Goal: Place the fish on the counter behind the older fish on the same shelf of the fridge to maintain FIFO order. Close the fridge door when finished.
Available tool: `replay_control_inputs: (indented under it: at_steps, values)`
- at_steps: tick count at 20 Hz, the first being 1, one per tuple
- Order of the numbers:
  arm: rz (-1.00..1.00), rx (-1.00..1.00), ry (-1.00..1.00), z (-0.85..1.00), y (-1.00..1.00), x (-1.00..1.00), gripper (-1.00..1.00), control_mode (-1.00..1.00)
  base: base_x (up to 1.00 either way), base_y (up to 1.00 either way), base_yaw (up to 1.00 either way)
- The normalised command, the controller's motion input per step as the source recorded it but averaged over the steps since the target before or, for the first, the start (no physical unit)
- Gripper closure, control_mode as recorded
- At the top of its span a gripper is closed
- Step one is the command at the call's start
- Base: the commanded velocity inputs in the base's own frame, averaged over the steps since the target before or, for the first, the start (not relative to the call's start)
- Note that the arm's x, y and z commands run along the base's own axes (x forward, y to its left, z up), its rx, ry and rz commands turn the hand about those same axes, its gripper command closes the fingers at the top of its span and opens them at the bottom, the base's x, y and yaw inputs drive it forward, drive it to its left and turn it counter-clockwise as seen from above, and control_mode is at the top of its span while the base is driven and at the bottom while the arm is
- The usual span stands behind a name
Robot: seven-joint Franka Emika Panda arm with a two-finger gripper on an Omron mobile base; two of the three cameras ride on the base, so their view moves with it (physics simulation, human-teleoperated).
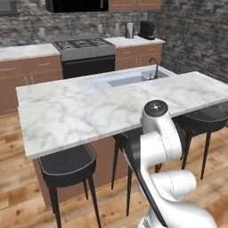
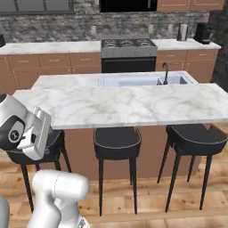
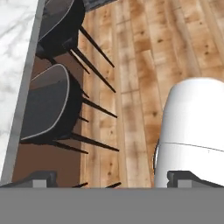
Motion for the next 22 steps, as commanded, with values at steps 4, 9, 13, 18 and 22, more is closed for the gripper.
replay_control_inputs:
  at_steps: [4, 9, 13, 18, 22]
  values:
    - [0.0, 0.0, 0.0, 0.0, 0.0, 0.0, -1.0, 1.0, -0.1, -1.0, 0.01]
    - [0.0, 0.0, 0.0, 0.0, 0.0, 0.0, -1.0, 1.0, 0.0, -1.0, 0.0]
    - [0.0, 0.0, 0.0, 0.0, 0.0, 0.0, -1.0, 1.0, 0.0, -1.0, 0.02]
    - [0.0, 0.0, 0.0, 0.0, 0.0, 0.0, -1.0, 1.0, 0.0, -1.0, 0.04]
    - [0.0, 0.0, 0.0, 0.0, 0.0, 0.0, -1.0, 1.0, 0.0, -1.0, 0.06]
